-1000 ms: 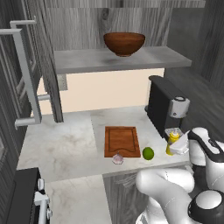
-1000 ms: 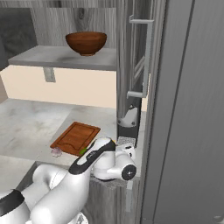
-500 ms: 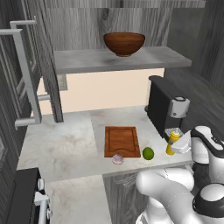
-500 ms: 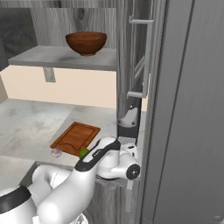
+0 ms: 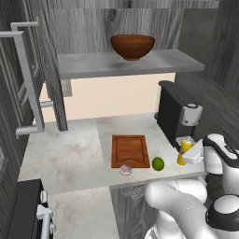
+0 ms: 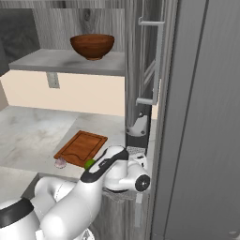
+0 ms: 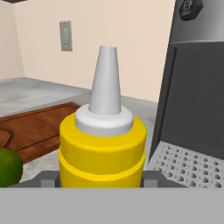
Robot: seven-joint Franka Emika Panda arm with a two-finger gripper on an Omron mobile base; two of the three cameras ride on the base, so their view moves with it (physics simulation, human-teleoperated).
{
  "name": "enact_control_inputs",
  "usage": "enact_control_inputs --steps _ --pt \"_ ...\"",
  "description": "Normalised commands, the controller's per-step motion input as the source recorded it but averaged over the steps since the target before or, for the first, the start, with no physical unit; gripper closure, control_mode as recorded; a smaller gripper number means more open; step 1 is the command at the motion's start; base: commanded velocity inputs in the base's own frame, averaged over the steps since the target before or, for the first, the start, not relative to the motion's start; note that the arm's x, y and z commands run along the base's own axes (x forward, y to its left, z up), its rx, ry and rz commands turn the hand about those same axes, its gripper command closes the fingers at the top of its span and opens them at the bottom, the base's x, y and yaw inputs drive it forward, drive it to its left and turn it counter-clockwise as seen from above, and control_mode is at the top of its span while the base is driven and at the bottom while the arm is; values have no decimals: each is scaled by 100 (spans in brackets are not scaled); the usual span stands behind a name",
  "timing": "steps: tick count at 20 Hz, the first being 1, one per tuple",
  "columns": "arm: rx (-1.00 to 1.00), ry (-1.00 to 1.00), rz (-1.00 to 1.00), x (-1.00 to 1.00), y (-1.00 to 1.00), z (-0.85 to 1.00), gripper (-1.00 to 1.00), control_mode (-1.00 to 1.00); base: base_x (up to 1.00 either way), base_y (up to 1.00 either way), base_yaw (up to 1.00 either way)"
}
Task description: Open the cabinet. Place the bowl and condiment on the counter. Then place the lime and garlic on the cutting board.
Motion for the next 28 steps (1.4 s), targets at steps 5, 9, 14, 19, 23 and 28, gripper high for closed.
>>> enact_control_inputs --steps 5,9,14,19,23,28 --pt "0 0 0 -3 0 -5 -100 -100 0 0 0" --pt "0 0 -1 0 4 0 -100 -100 0 0 0" --pt "0 0 -1 -20 11 1 -100 -100 0 0 0" --pt "0 0 -3 -56 2 23 -100 -100 0 0 0" --pt "0 0 -3 -61 18 52 -100 -100 0 0 0" --pt "0 0 -1 -51 39 65 -100 -100 0 0 0"
